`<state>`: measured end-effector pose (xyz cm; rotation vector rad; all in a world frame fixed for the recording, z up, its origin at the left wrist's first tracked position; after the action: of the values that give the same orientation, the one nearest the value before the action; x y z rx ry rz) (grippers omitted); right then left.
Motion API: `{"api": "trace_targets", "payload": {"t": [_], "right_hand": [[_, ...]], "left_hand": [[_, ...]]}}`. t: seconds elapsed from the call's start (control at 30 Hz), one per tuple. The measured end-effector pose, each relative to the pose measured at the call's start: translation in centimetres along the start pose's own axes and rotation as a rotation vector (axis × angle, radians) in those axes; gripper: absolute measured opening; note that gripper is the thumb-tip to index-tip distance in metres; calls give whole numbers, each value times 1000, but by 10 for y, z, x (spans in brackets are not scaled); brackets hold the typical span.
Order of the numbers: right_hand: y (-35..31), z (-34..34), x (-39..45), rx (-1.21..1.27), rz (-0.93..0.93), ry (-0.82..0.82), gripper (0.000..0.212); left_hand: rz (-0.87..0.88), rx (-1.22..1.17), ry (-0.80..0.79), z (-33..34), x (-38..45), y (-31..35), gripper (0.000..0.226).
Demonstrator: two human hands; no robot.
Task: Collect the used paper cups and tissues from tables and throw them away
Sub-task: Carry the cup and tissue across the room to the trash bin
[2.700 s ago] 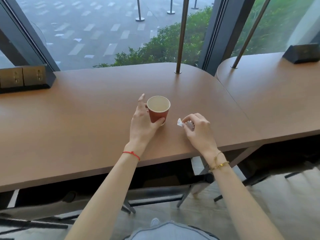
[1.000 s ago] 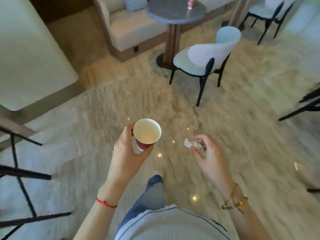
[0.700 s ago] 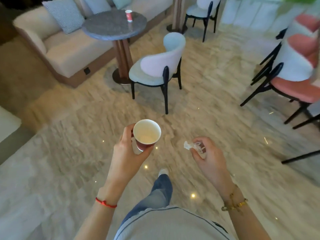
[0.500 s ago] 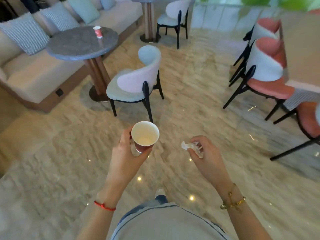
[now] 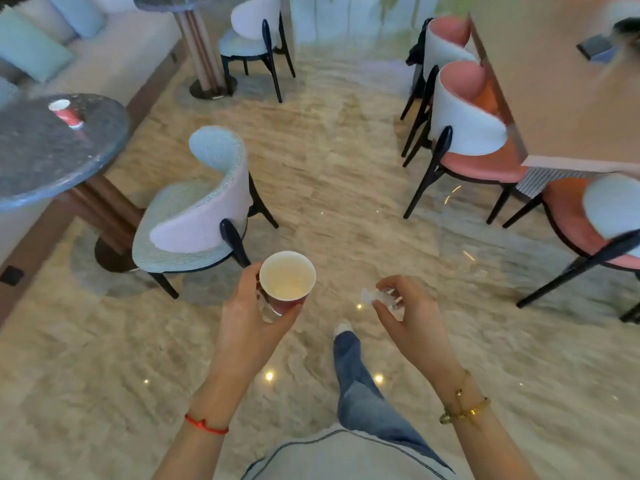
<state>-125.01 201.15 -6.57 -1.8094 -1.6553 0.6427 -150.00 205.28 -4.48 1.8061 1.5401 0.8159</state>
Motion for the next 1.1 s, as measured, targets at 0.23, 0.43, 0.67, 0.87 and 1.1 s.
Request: {"api": "trace_targets", "payload": {"t": [0.23, 0.43, 0.67, 0.87, 1.1], "right_hand": [[33, -19, 160, 0, -20, 27, 22], [58, -62, 308, -37, -39, 61, 21], [90, -85, 447, -61, -12, 82, 21], [123, -85, 576, -57, 11, 86, 22], [146, -114, 754, -46, 32, 152, 22]], "left_hand": [[2, -38, -20, 38, 164, 9, 71], [-1, -44, 8, 59, 308, 34, 69], [-11, -83, 48, 77, 447, 42, 68], [19, -64, 24, 113, 590, 40, 72], [132, -154, -67, 153, 786, 71, 65]]}}
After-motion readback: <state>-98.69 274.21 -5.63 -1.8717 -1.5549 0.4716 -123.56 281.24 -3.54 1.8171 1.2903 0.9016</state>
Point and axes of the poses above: each hand's wrist, its own x-axis towards the middle knuckle, its own z-axis out of the palm, y = z × x, the point moved 8 cm from there along x, towards the middle knuckle, and after that the axes turned 5 degrees about -y, right-handed, at the moved point
